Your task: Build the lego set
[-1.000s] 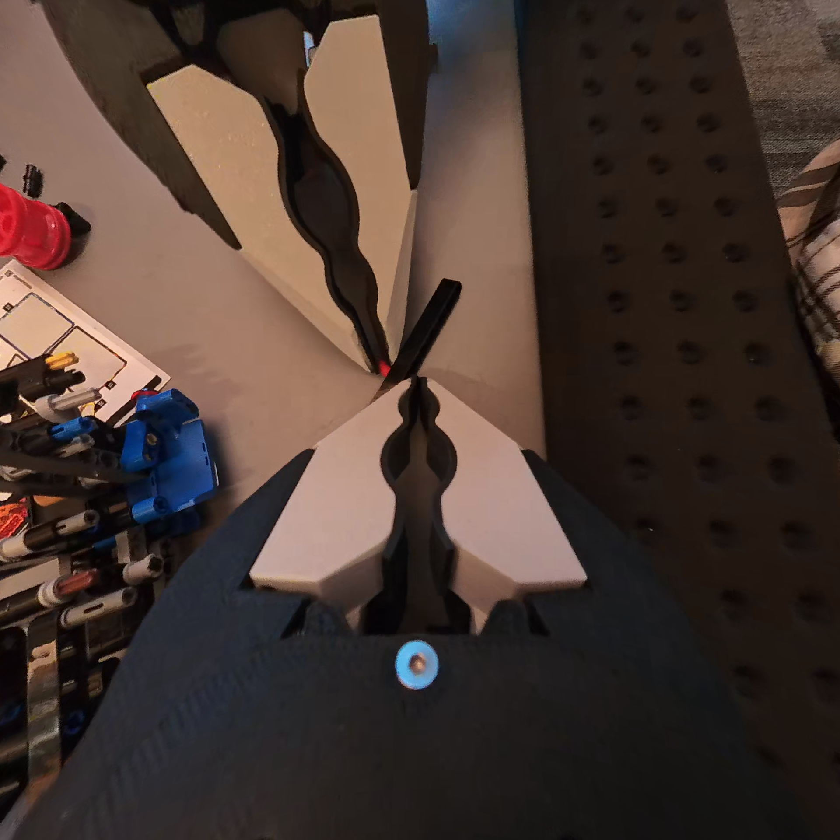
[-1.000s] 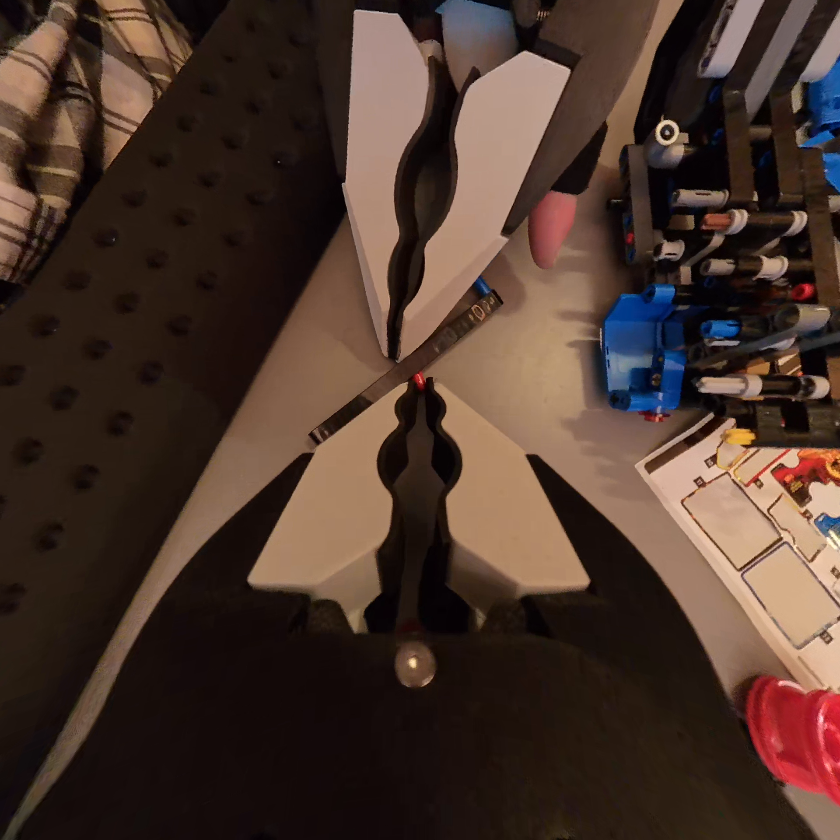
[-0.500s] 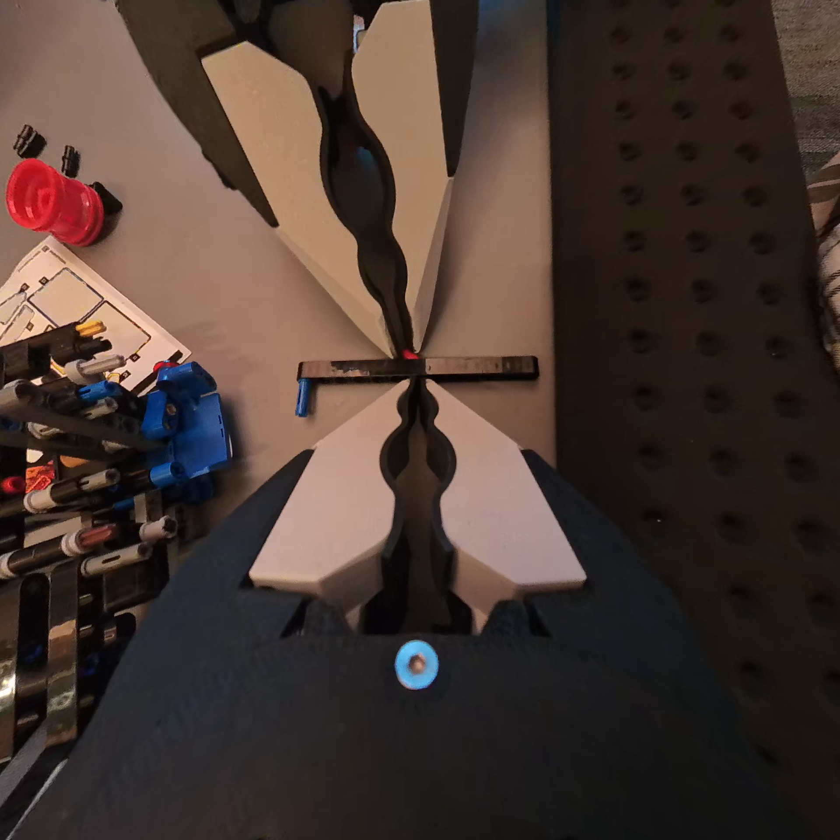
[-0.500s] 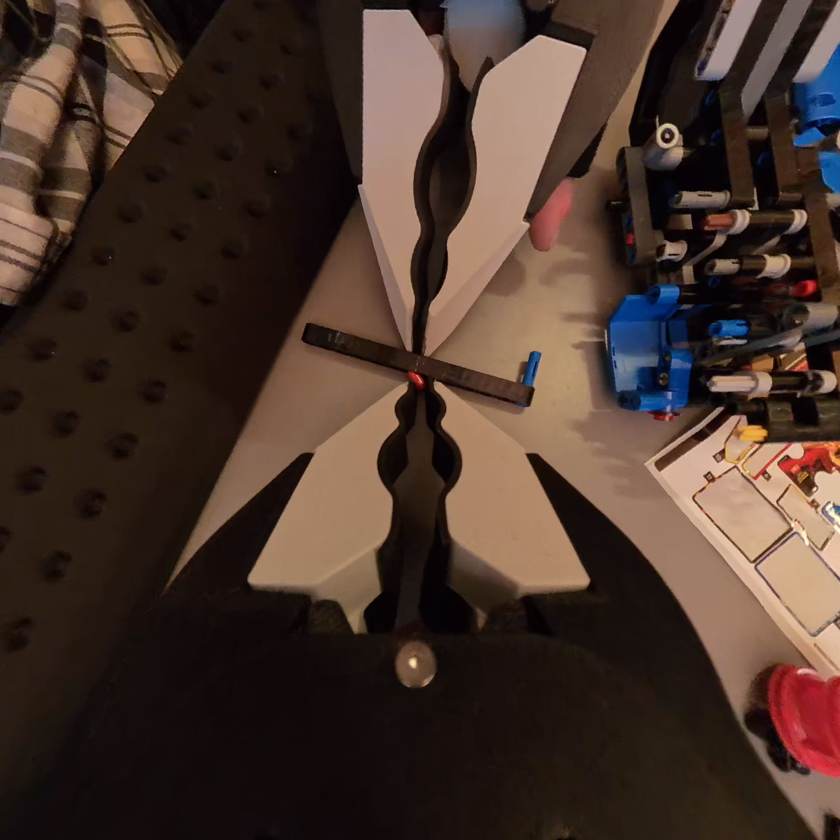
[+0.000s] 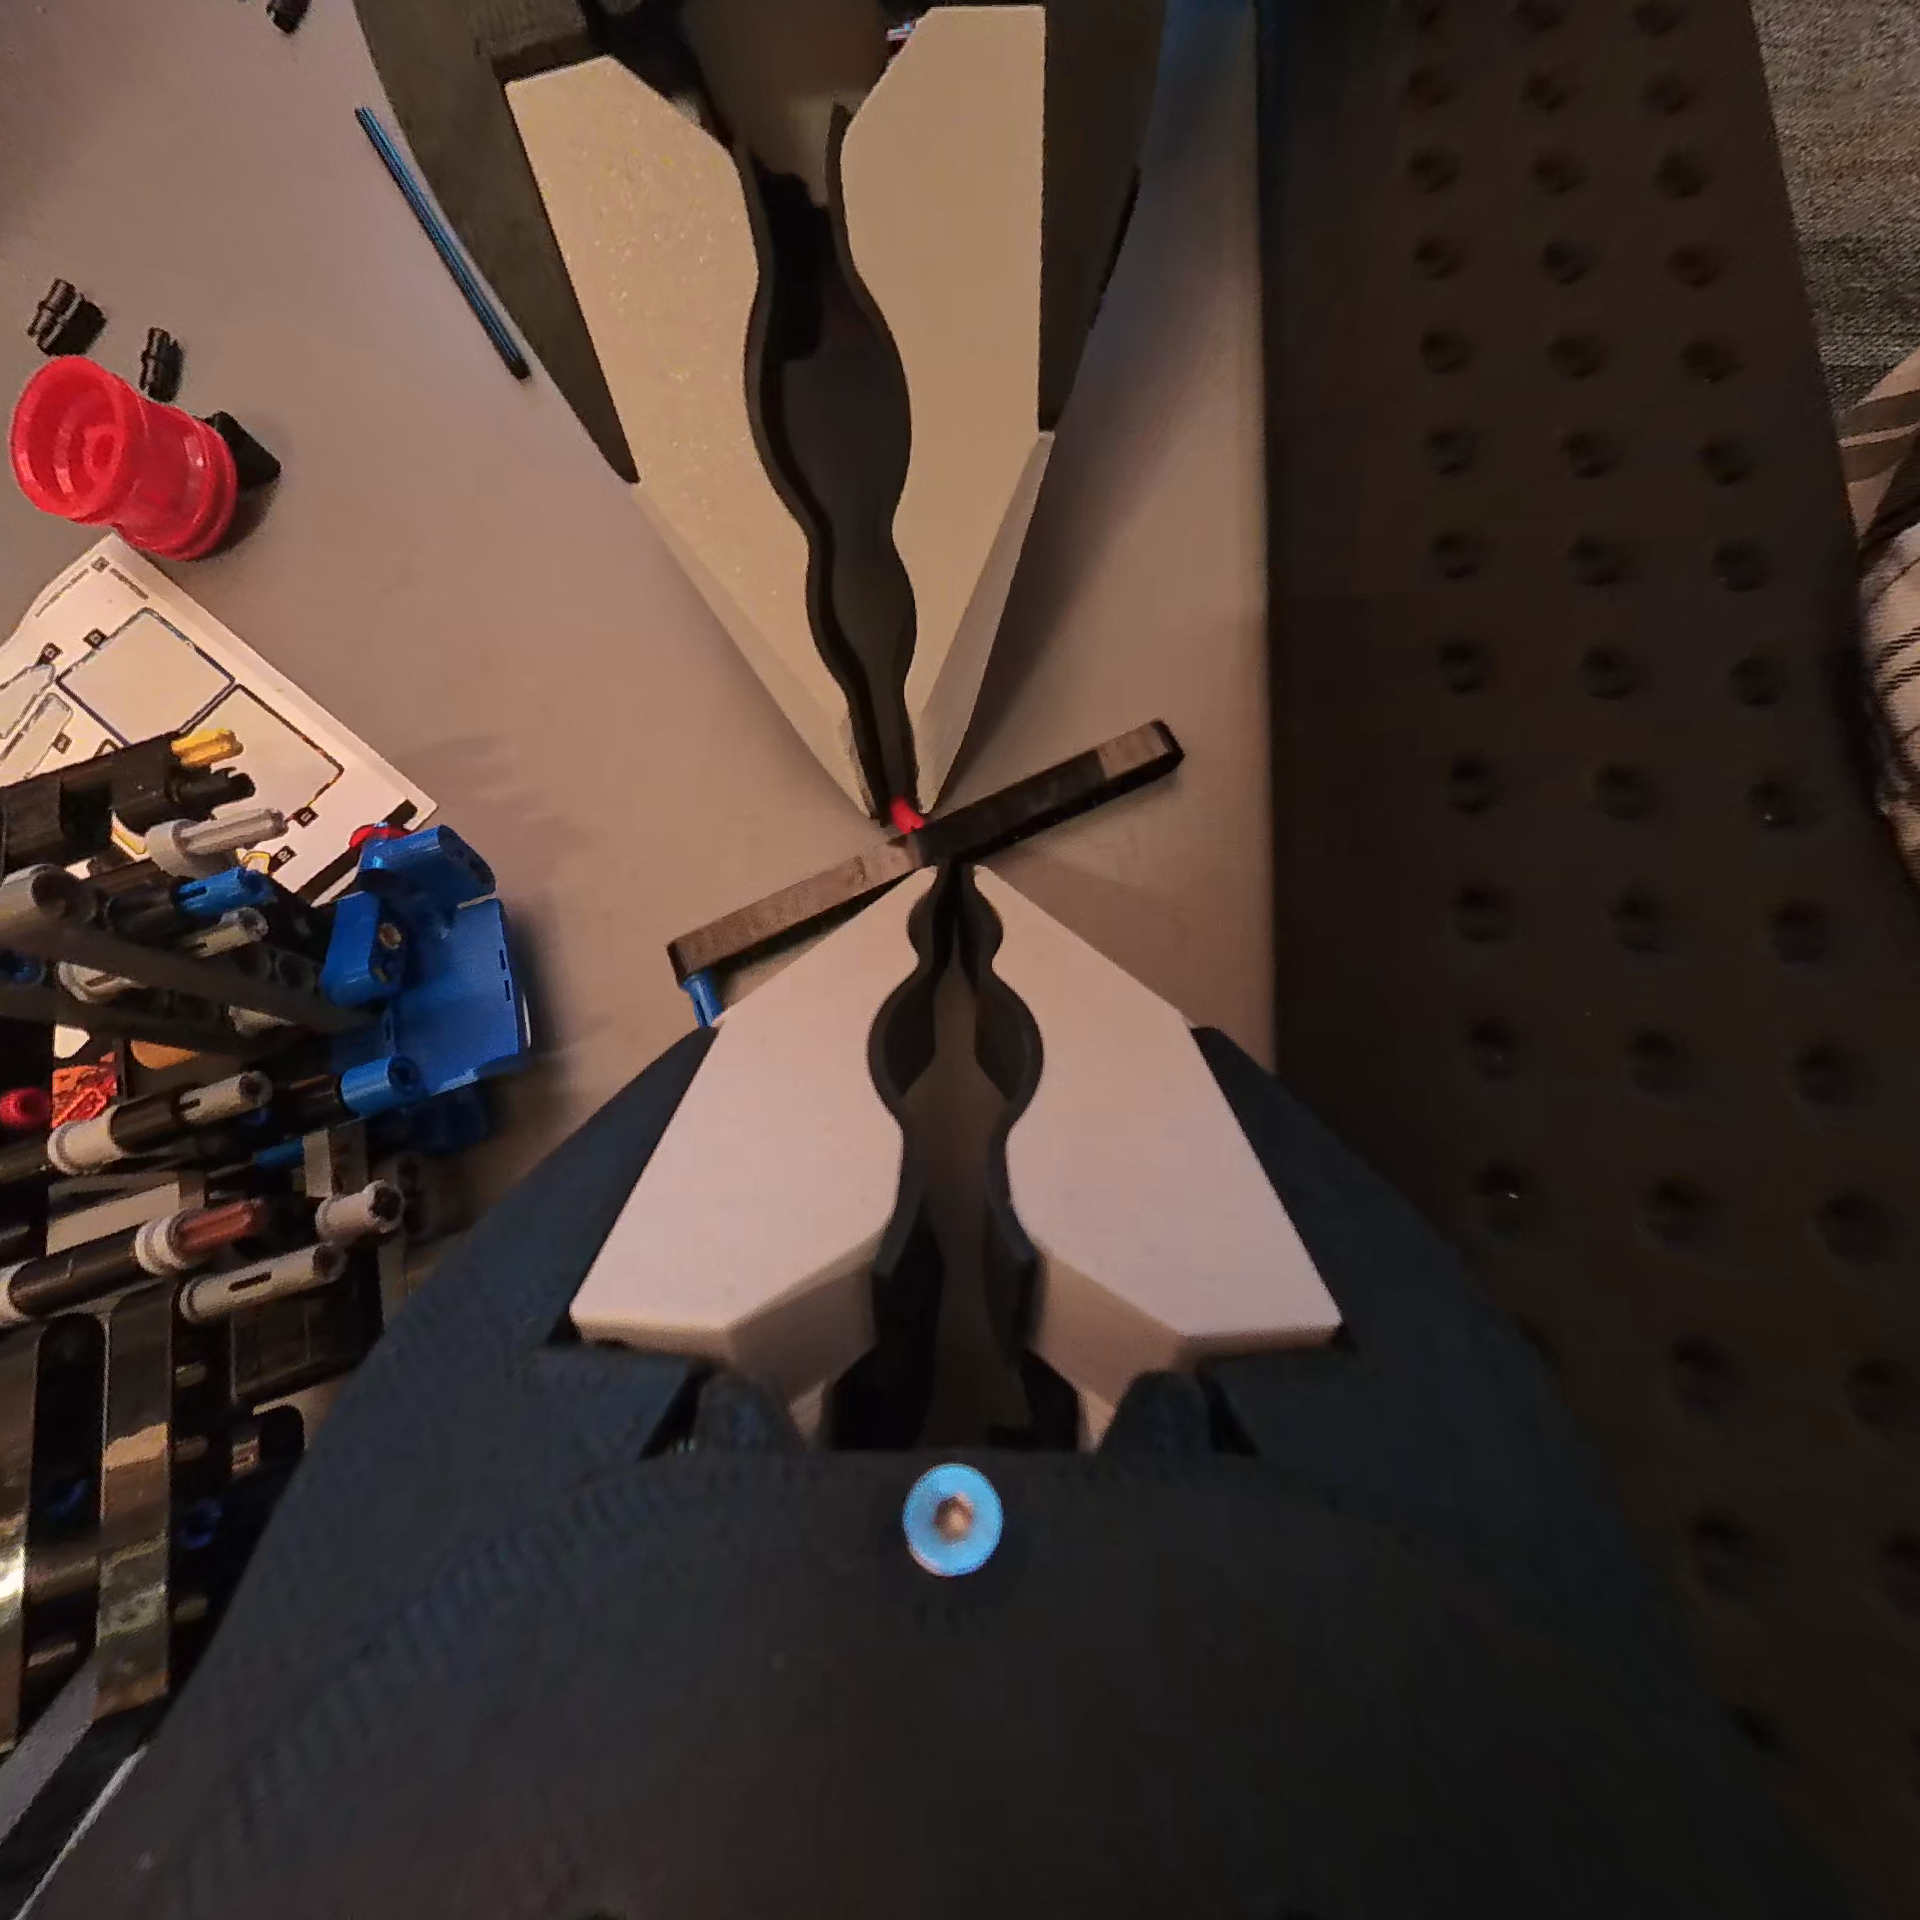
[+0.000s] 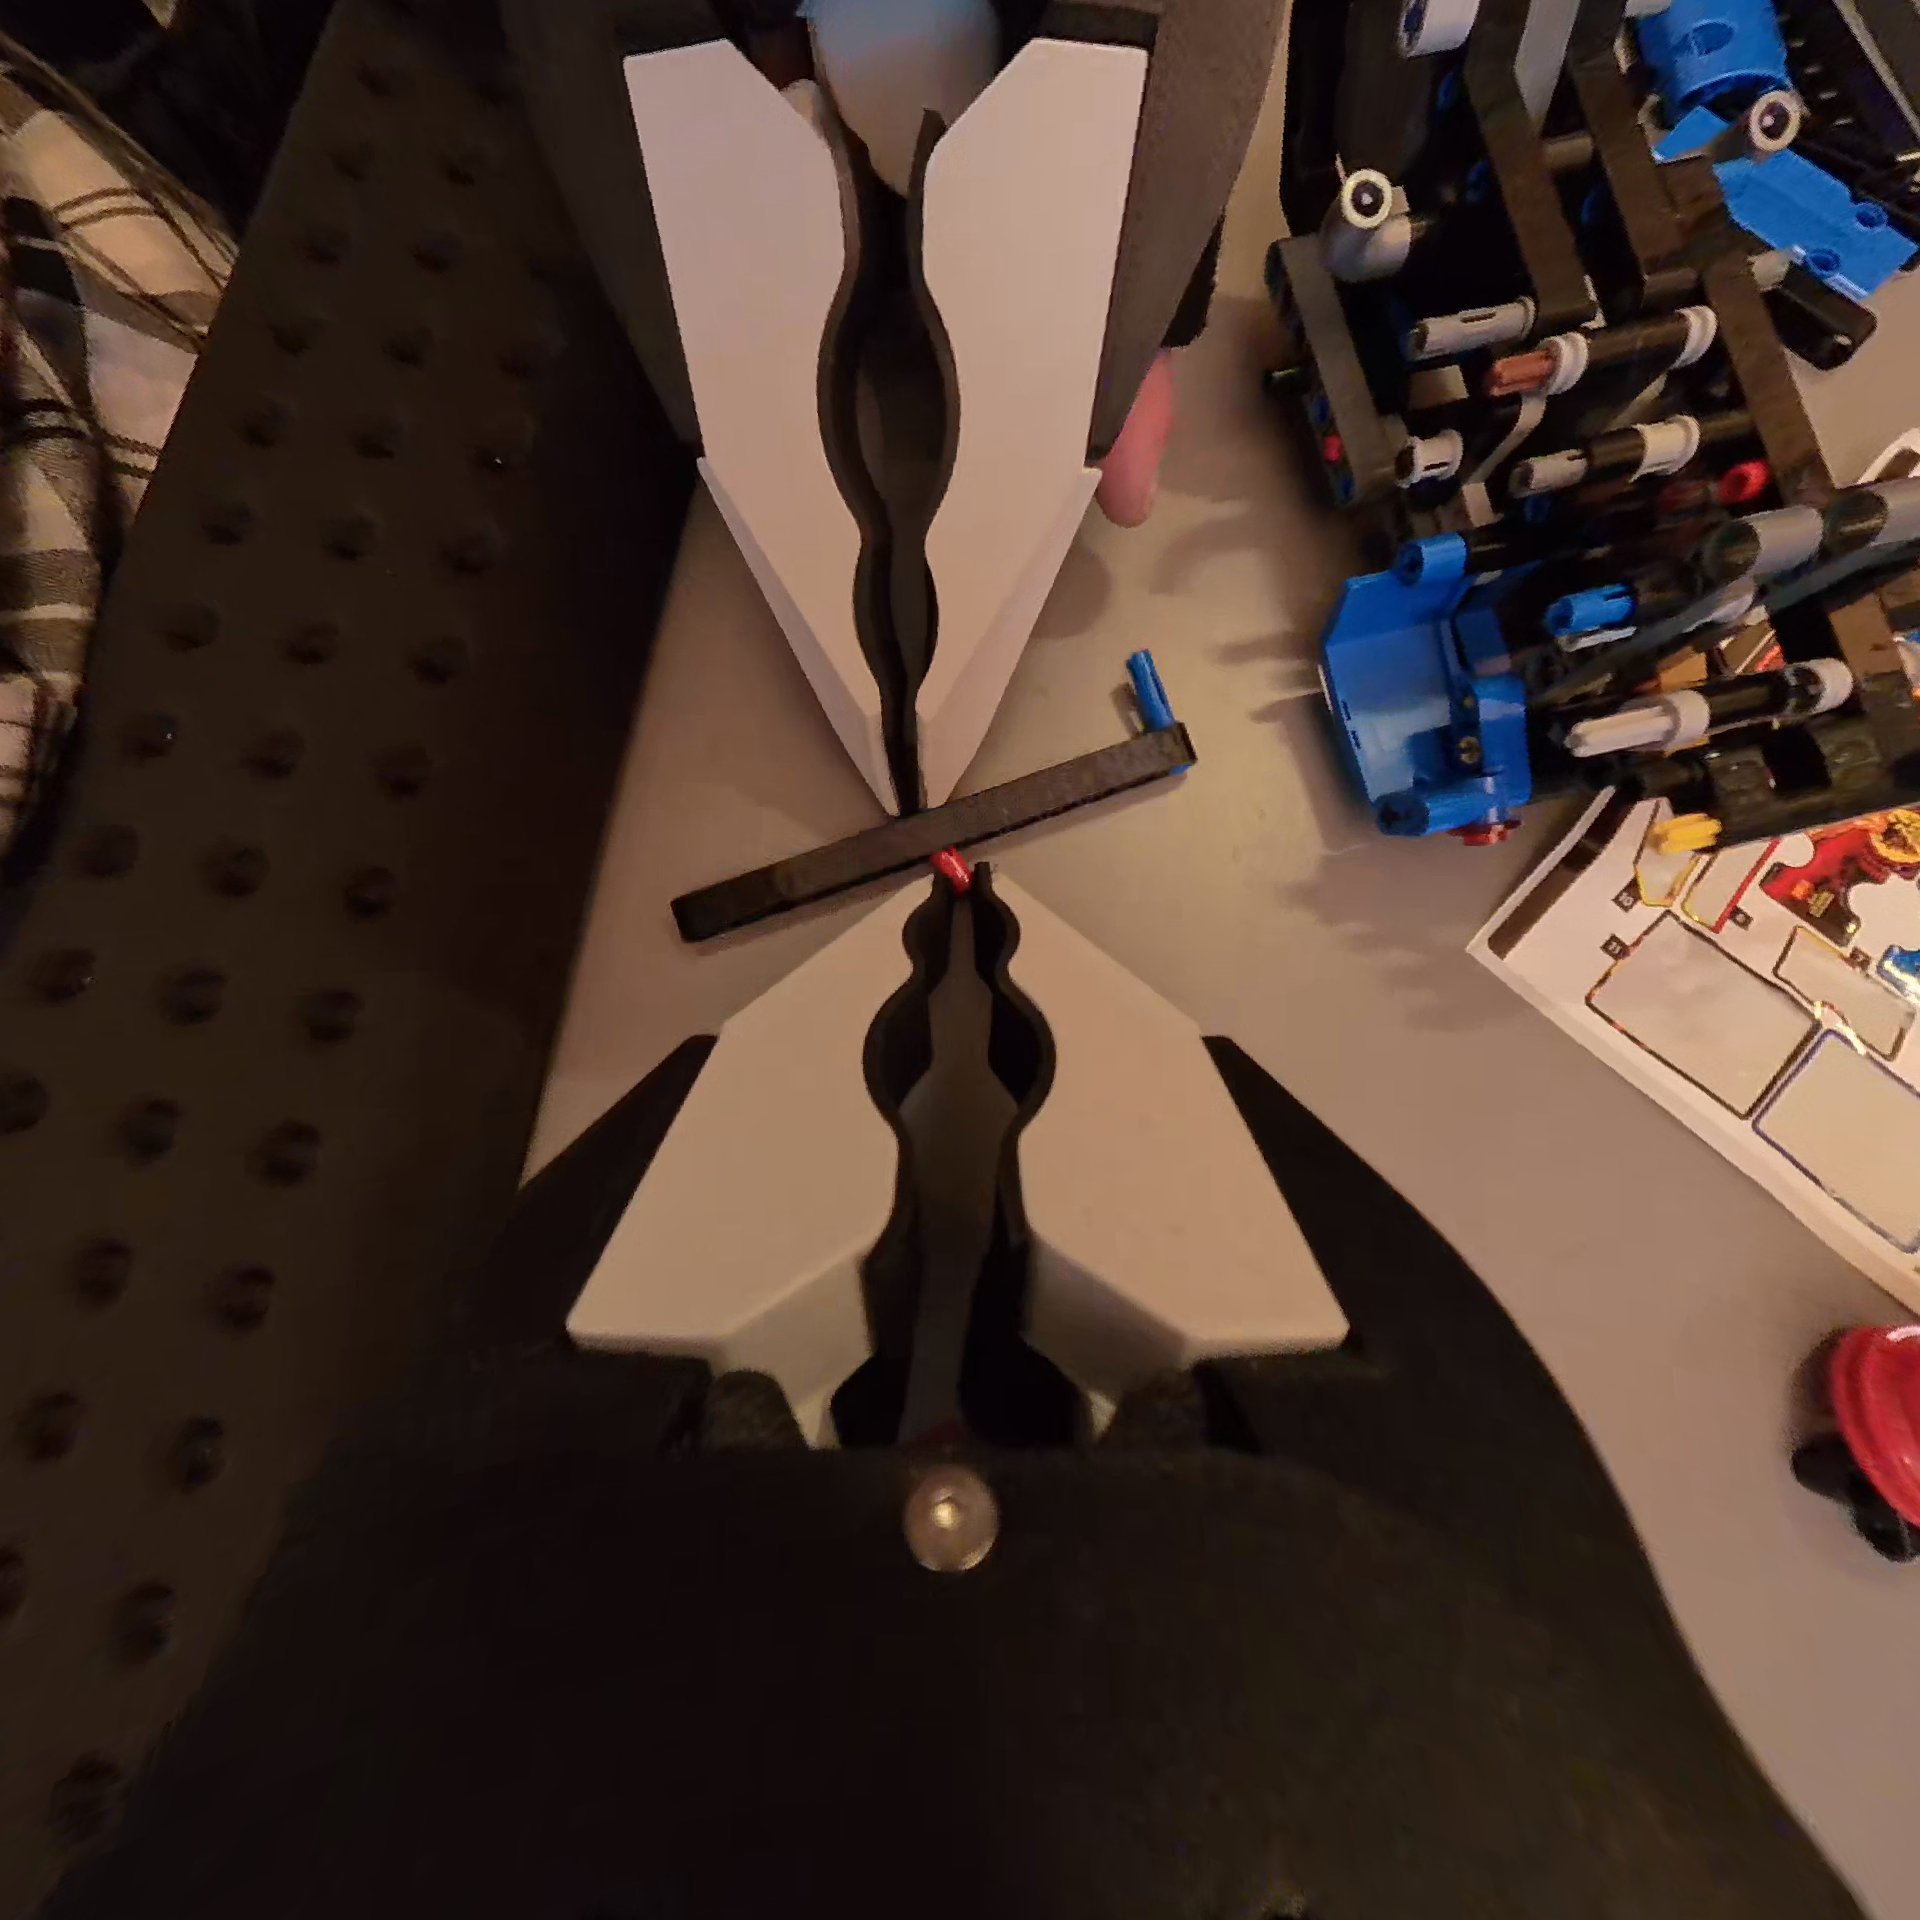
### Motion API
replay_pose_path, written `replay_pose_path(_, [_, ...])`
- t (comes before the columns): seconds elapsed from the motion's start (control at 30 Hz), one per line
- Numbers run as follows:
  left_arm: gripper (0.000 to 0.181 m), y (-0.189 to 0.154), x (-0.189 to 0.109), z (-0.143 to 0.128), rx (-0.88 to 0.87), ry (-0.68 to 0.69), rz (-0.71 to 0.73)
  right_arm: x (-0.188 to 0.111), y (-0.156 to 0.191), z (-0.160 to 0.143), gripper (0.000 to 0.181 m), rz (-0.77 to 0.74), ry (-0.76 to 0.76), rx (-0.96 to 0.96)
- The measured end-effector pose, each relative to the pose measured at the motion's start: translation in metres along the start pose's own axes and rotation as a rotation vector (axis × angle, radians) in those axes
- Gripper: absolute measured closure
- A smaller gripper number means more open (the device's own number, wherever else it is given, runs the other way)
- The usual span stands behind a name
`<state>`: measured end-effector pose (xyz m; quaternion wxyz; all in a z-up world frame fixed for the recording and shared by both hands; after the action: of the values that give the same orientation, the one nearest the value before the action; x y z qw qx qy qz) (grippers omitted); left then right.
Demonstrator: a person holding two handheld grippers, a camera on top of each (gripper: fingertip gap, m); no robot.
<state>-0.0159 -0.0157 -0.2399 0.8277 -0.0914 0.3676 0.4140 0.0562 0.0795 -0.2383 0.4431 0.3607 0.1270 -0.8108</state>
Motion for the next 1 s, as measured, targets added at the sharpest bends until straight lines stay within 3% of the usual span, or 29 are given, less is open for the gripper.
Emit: replay_pose_path(1.0, [0.181,-0.012,-0.001,-0.001,0.001,0.015,0.151,0.005,0.015,0.002,0.181,-0.227,-0.088,0.325])
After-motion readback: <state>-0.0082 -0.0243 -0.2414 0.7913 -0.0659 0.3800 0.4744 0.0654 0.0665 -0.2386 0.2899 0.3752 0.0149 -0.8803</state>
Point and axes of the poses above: each gripper's, where its closed fingertips meet, x out along the fingers, z out of its top, y = z × x across the jaws, the point moved 8 cm from there along -x, back along the fingers, and after that the axes turned 8 degrees about z, right-handed, at the moved point
